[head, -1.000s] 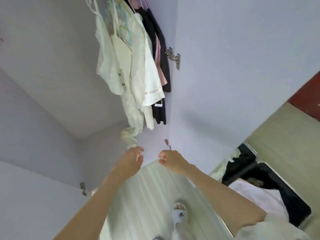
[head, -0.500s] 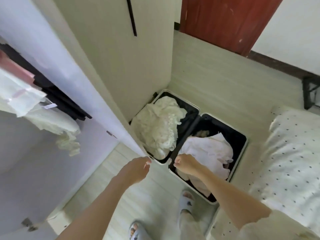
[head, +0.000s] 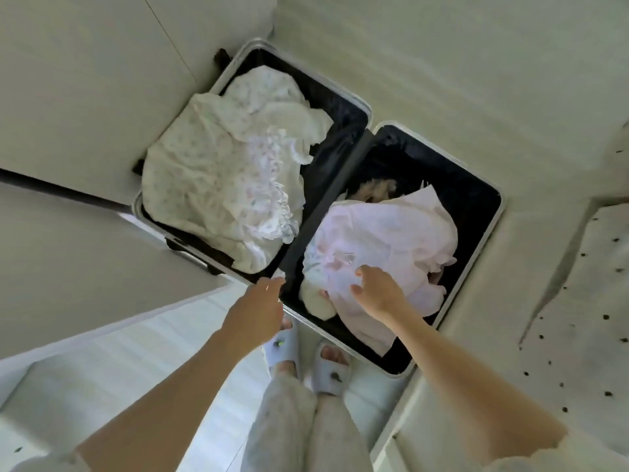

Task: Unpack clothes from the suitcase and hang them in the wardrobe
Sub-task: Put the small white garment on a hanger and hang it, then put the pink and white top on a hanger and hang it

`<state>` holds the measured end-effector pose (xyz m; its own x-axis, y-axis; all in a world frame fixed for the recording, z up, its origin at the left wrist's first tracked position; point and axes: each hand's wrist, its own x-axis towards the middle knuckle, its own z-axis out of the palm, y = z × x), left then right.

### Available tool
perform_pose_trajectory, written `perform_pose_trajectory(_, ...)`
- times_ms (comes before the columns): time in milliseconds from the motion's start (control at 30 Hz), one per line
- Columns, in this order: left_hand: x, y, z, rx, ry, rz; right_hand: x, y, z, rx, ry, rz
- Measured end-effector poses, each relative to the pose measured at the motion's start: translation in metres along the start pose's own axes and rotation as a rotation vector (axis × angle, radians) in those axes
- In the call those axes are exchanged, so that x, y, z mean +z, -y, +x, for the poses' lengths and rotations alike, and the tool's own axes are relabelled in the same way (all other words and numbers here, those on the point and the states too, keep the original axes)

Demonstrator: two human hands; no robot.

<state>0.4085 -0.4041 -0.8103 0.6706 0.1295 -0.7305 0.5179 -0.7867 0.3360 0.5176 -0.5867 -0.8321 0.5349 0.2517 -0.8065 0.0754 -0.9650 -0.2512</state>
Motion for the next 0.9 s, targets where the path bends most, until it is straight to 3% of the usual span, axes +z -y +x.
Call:
perform_pose_trajectory(300, 0.119, 0.063, 0.172, 0.057, -0.082, 0.168, 0.105, -0.035, 0.181, 0.045, -0.202, -0.159)
perform_pose_trajectory(400, 0.142, 0.077, 0.194, 0.039, -0.071, 0.108, 0.126, -0.035, 0.222, 0.118, -0.292, -0.227)
perform_pose_trajectory(500, 0.15, 0.085, 0.196, 0.026, -0.033, -0.016, 0.134, -0.037, 0.234, 0.019, -0.343, -0.294)
perform_pose_trajectory(700, 0.108, 0.078, 0.158, -0.067, 0.163, 0.006, 0.097, -0.04, 0.183, -0.033, -0.278, 0.153)
perform_pose_trajectory(833, 0.066, 0.054, 0.113, -0.089, 0.19, 0.018, 0.053, -0.04, 0.116, -0.002, -0.224, 0.262)
perform_pose_trajectory(900, 0.034, 0.036, 0.079, -0.101, 0.163, -0.001, 0.017, -0.038, 0.073, 0.075, -0.185, 0.451)
